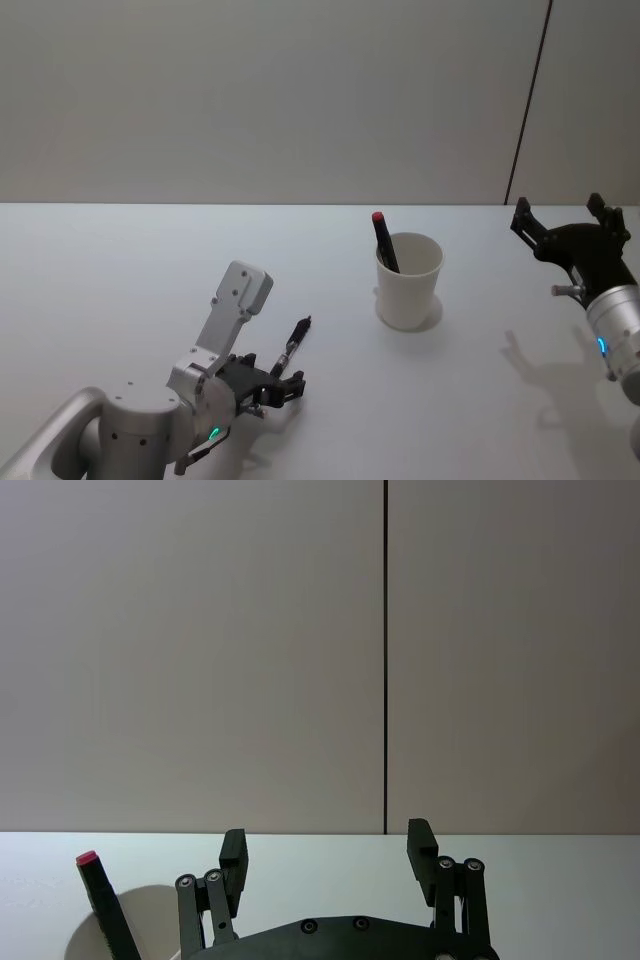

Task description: Place the pen into the pen holder.

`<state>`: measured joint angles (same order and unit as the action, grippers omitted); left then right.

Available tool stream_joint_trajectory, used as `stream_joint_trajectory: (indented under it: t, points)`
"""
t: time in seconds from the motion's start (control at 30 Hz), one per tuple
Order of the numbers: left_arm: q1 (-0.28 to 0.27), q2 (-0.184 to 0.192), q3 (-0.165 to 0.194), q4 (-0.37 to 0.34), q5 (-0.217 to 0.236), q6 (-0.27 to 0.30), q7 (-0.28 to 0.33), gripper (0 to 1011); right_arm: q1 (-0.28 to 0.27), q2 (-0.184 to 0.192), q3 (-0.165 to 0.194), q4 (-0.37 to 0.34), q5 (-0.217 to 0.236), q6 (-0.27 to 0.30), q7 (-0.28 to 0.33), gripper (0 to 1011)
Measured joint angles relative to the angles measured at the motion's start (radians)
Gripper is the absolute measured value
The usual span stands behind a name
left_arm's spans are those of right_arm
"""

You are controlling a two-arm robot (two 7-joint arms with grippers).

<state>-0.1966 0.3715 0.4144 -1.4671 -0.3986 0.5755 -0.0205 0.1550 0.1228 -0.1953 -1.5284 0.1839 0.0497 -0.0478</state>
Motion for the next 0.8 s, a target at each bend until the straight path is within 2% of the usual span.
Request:
stream_joint_trajectory:
  t: [0.03,0.13,0.17,0.23,0.27,0.33,0.4,0.53,0.57,0.73,0.77,0.8]
  points:
    - [-0.001,-0.001,0.0,0.002,0.003,0.003,0.001,833,0.0,0.0,0.0,0.0,0.0,0.0,0.0,1002]
    - [-0.001,-0.002,0.0,0.004,0.006,0.007,0.003,783,0.0,0.0,0.0,0.0,0.0,0.0,0.0,1002]
    - [-0.001,-0.002,0.0,0.005,0.009,0.009,0.005,726,0.0,0.0,0.0,0.0,0.0,0.0,0.0,1002]
    - [-0.001,-0.003,-0.001,0.006,0.01,0.011,0.007,682,0.0,0.0,0.0,0.0,0.0,0.0,0.0,1002]
    - [-0.001,-0.003,-0.001,0.008,0.012,0.012,0.008,621,0.0,0.0,0.0,0.0,0.0,0.0,0.0,1001]
    - [-0.001,-0.004,-0.001,0.01,0.014,0.014,0.01,588,0.0,0.0,0.0,0.0,0.0,0.0,0.0,1002]
    - [-0.001,-0.005,-0.002,0.012,0.016,0.016,0.012,499,0.0,0.0,0.0,0.0,0.0,0.0,0.0,1002]
    - [-0.001,-0.005,-0.004,0.015,0.02,0.018,0.013,396,0.0,0.0,0.0,0.0,0.0,0.0,0.0,1002]
    - [-0.001,-0.006,-0.004,0.016,0.021,0.019,0.014,336,0.0,0.0,0.0,0.0,0.0,0.0,0.0,1002]
    - [-0.001,-0.006,-0.005,0.018,0.026,0.022,0.014,198,0.0,0.0,0.0,0.0,0.0,0.0,0.0,1002]
    - [-0.001,-0.006,-0.006,0.019,0.028,0.022,0.014,142,0.0,0.0,0.0,0.0,0.0,0.0,0.0,1002]
    - [-0.001,-0.006,-0.006,0.019,0.028,0.022,0.014,142,0.0,0.0,0.0,0.0,0.0,0.0,0.0,1001]
